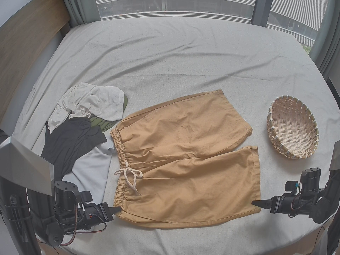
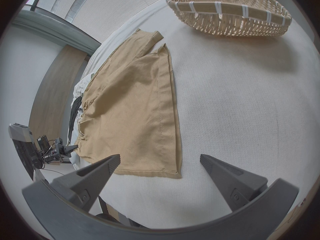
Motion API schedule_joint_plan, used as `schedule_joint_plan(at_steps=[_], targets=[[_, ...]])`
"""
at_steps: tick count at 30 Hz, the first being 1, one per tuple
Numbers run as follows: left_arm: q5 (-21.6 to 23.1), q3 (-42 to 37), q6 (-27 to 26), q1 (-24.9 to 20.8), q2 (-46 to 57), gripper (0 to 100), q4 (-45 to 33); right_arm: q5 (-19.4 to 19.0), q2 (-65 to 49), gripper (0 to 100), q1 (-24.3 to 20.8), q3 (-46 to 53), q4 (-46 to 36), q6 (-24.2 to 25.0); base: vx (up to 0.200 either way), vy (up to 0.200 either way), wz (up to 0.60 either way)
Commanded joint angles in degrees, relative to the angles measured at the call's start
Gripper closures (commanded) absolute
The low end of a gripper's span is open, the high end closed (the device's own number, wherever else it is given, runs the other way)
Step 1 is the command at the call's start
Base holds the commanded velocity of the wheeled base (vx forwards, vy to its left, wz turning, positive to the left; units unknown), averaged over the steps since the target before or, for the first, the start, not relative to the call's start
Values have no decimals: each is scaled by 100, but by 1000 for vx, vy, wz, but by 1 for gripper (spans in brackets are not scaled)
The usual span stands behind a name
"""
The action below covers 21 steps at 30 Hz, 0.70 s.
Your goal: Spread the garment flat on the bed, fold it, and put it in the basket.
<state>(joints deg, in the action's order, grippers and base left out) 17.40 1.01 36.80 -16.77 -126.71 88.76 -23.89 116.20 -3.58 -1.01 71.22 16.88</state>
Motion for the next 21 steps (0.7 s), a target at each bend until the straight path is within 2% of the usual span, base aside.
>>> schedule_joint_plan(at_steps=[1, 12, 18, 19, 21], targets=[[-8, -101, 2, -1, 6, 100, 1, -1, 131, 0, -99, 101, 59, -1, 0, 0, 0], [-26, -101, 2, -10, 32, 100, 1, -1, 790, 0, -195, 101, 226, 52, 0, 0, 0], [-114, -101, 2, -10, 23, 100, 1, 8, 1124, 0, -178, 101, 736, 78, 0, 0, 0], [-114, -101, 2, -1, 23, 100, 1, 8, 1168, 100, -160, 101, 885, 96, 0, 0, 0], [-114, -101, 2, -1, 23, 100, 1, 8, 1194, 100, -151, 101, 938, 105, 0, 0, 0]])
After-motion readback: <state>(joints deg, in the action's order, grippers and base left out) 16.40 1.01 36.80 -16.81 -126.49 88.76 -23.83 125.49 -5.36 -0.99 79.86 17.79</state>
